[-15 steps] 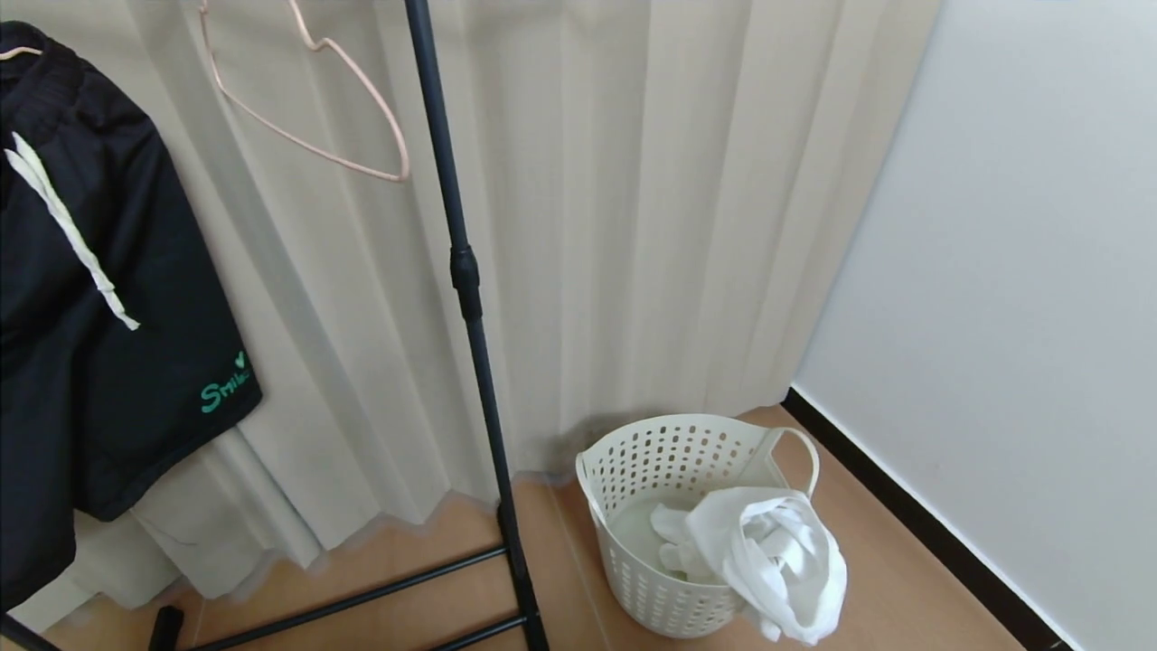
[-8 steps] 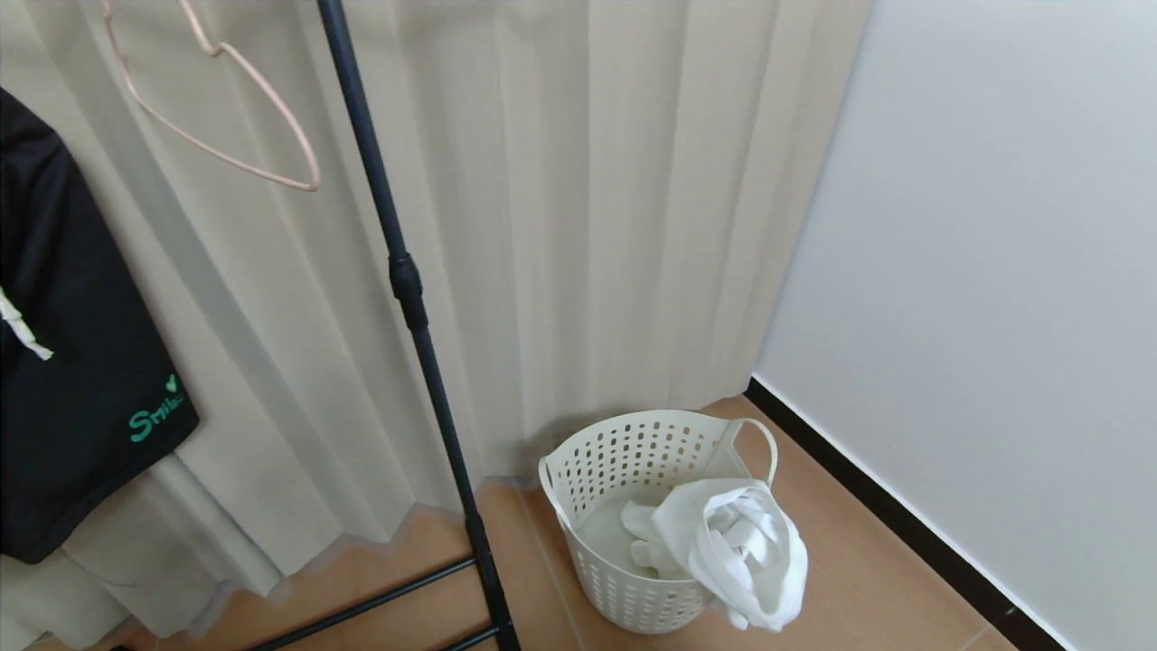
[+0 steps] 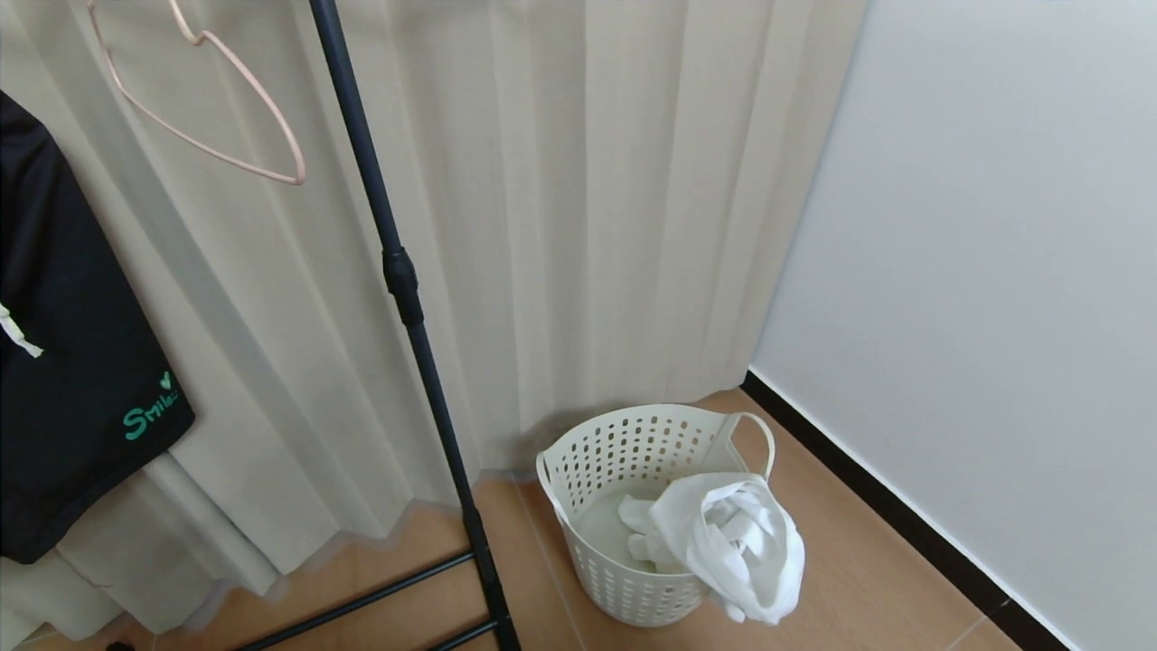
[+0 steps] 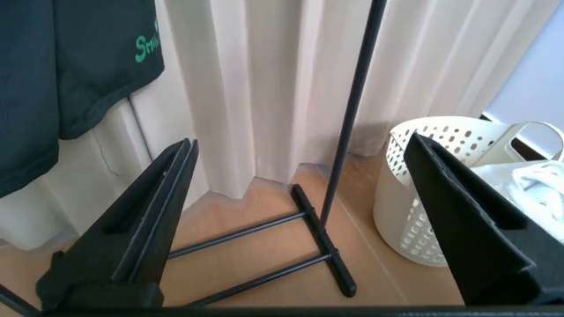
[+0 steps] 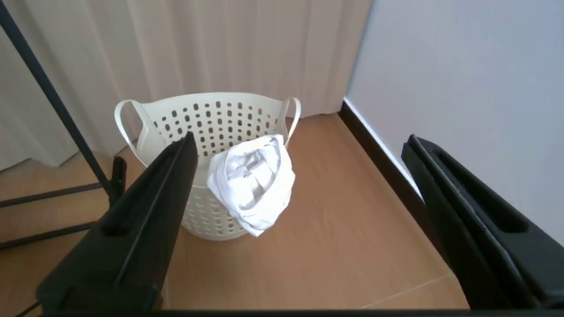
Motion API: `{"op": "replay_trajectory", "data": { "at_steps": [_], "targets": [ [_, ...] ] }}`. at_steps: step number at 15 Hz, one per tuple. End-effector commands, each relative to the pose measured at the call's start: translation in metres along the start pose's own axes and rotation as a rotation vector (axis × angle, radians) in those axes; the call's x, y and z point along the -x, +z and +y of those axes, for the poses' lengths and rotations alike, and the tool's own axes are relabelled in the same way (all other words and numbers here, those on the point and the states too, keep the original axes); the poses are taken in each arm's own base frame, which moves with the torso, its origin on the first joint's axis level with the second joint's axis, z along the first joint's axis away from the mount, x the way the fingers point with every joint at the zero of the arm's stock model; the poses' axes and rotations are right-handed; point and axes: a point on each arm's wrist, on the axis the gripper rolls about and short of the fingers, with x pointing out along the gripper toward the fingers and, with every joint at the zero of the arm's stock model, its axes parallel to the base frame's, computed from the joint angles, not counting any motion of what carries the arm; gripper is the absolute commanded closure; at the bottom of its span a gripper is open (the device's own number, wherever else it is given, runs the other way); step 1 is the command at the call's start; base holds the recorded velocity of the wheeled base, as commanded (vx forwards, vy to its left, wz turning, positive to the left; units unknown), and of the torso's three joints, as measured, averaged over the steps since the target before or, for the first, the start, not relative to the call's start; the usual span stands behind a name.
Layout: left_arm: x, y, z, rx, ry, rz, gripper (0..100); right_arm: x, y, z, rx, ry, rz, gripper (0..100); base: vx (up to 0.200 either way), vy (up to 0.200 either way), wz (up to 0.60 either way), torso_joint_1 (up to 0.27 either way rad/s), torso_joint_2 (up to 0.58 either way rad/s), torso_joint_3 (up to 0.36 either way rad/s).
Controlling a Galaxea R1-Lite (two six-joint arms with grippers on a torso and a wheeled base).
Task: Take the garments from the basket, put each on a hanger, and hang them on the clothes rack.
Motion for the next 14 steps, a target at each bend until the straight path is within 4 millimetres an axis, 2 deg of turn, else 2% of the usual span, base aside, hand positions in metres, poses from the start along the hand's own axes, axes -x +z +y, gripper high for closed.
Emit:
{"op": "replay_trajectory", "data": {
  "at_steps": [1, 14],
  "targets": [
    [-0.0001, 0.0001, 0.0000, 0.000, 0.001, 0.001, 0, 0.0000, 0.0000, 0.0000, 0.000, 0.000, -0.001, 0, 0.000, 0.000, 0.00, 0.002, 0.00, -0.168],
    [-0.0001, 0.0001, 0.0000, 0.000, 0.001, 0.001, 0, 0.0000, 0.0000, 0.0000, 0.002, 0.002, -0.001, 0, 0.000, 0.000, 0.00, 0.006, 0.00, -0.192]
  ]
}}
